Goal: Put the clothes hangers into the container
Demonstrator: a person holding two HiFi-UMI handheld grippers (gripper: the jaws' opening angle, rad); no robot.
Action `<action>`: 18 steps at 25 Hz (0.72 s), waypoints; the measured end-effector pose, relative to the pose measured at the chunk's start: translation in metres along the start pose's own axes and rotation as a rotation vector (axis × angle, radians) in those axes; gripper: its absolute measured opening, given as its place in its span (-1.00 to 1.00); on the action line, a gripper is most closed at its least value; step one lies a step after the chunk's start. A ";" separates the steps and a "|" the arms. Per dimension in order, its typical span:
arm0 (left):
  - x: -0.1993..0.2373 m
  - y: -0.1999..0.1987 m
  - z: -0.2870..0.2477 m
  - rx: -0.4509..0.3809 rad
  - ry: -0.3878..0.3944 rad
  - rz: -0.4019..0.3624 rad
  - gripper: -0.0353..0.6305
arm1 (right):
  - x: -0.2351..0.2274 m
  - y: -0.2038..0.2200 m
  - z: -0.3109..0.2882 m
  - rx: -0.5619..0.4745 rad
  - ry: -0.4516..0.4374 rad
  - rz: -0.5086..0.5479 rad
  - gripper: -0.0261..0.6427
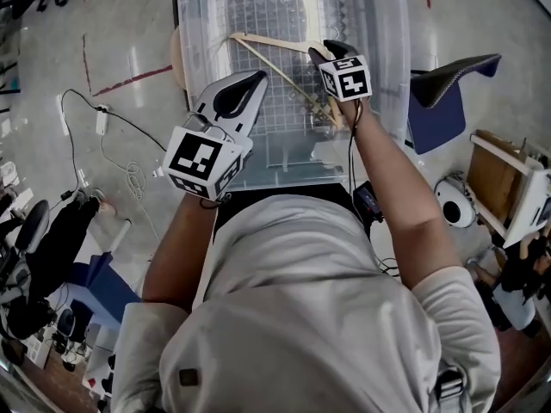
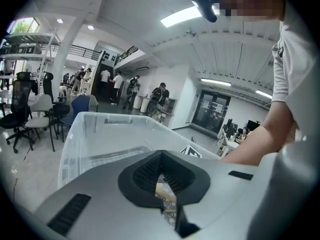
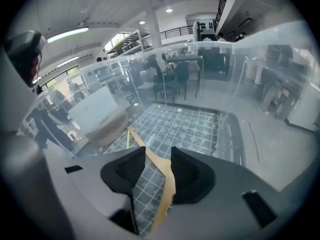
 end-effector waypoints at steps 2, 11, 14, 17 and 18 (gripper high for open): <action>-0.013 -0.002 0.006 -0.010 -0.006 -0.005 -0.84 | 0.012 -0.006 0.020 -0.032 -0.022 0.028 -0.42; -0.064 -0.013 0.033 -0.077 -0.072 -0.027 -0.84 | 0.050 -0.024 0.125 -0.229 -0.047 0.183 -0.58; -0.082 -0.011 0.040 -0.094 -0.084 -0.033 -0.84 | 0.060 -0.019 0.159 -0.283 -0.068 0.212 -0.63; -0.097 -0.012 0.049 -0.129 -0.086 -0.033 -0.84 | 0.066 -0.012 0.188 -0.341 -0.084 0.232 -0.71; -0.102 -0.013 0.053 -0.141 -0.088 -0.041 -0.84 | 0.070 -0.011 0.199 -0.356 -0.092 0.244 -0.74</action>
Point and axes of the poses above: the fingertips, and each gripper's own axes: z backward along the fingers, x to its left, y out of its underside, the point moved 10 cm from there along z, backward along the fingers, and after that the axes turned 7 degrees about x, right-handed, at the moved point
